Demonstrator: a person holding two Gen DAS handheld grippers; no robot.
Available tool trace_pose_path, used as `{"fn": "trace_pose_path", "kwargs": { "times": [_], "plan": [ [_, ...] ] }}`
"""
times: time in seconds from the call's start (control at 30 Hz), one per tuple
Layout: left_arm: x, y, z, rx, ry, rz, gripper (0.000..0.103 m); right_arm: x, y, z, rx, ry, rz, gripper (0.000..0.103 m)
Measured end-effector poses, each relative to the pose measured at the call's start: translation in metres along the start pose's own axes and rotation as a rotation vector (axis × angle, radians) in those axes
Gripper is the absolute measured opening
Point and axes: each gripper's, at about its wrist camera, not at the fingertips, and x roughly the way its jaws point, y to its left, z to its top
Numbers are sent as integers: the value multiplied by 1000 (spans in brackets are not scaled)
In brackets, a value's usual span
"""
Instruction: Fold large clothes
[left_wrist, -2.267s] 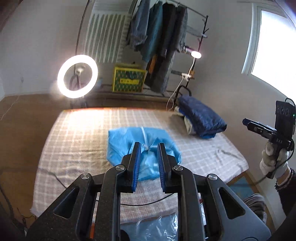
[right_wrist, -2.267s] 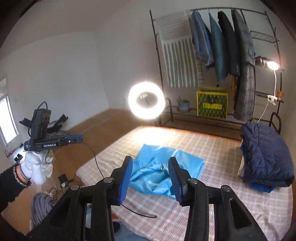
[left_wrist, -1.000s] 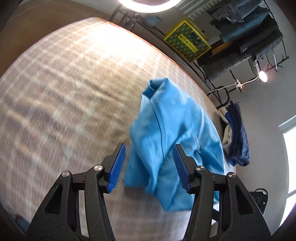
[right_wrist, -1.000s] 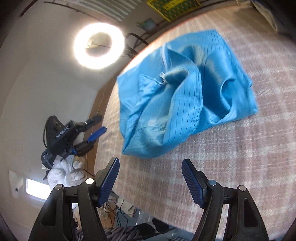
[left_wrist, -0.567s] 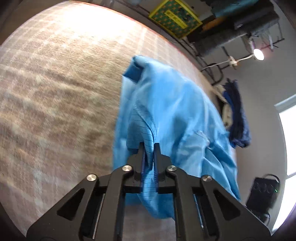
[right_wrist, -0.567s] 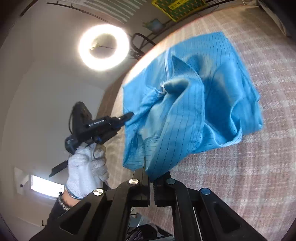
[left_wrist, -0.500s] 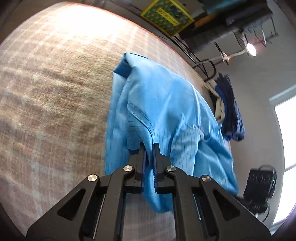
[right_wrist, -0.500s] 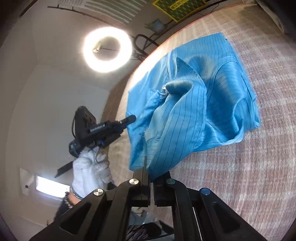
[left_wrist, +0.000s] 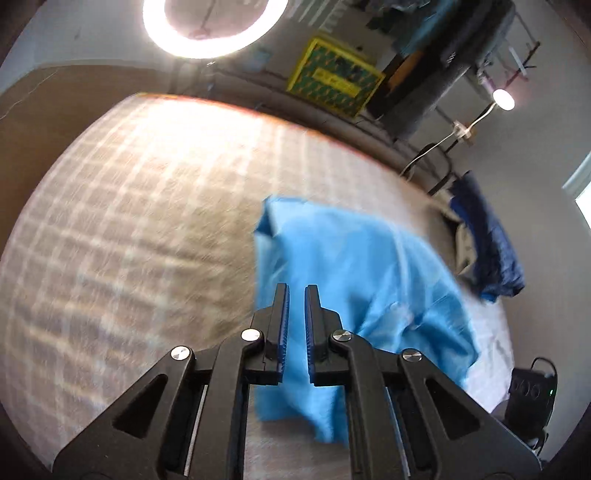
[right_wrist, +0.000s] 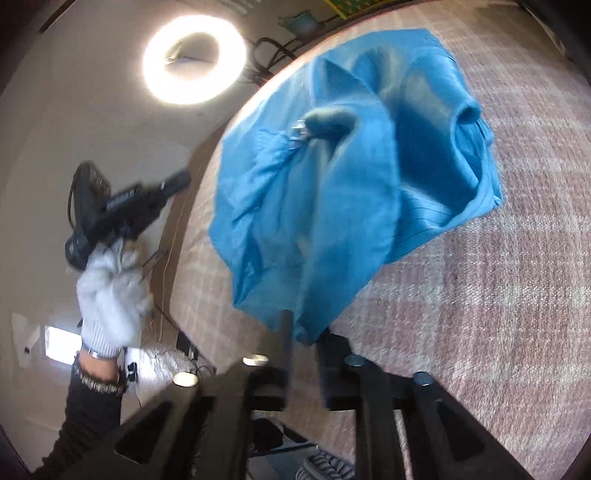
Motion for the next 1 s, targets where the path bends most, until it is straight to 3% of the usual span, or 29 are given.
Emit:
{"fn": "trace_pose_path", "kwargs": {
  "times": [0.1,0.27,0.4,0.47,0.53,0.6,0.73,0.83,1.0],
  "plan": [
    [27,-14,-2,29,34,-11,11,-19,23,-7,-118,-13,-16,46],
    [93,7,-24,44,179,90,11,-69,26,-5,-201,-135,-15,46],
    [68,2,-24,27,112,123,12,-103,-3,20,-129,-237,-1,46],
    [41,-13,-27,8,56,64,18,-111,-19,35,-86,-264,29,46],
    [23,-28,-39,-33,54,-48,39,-109,-28,53,-64,-265,59,47],
    [11,-49,-61,-77,74,-155,51,-104,-33,71,-68,-257,84,50],
    [18,-91,-107,-43,167,-216,51,-76,-27,106,-82,-208,139,64],
    [33,-101,-126,-82,194,-224,51,-53,-22,118,-131,-172,47,64],
    [57,-101,-140,-163,236,-265,51,-24,-20,127,-134,-125,65,56]
  ]
}}
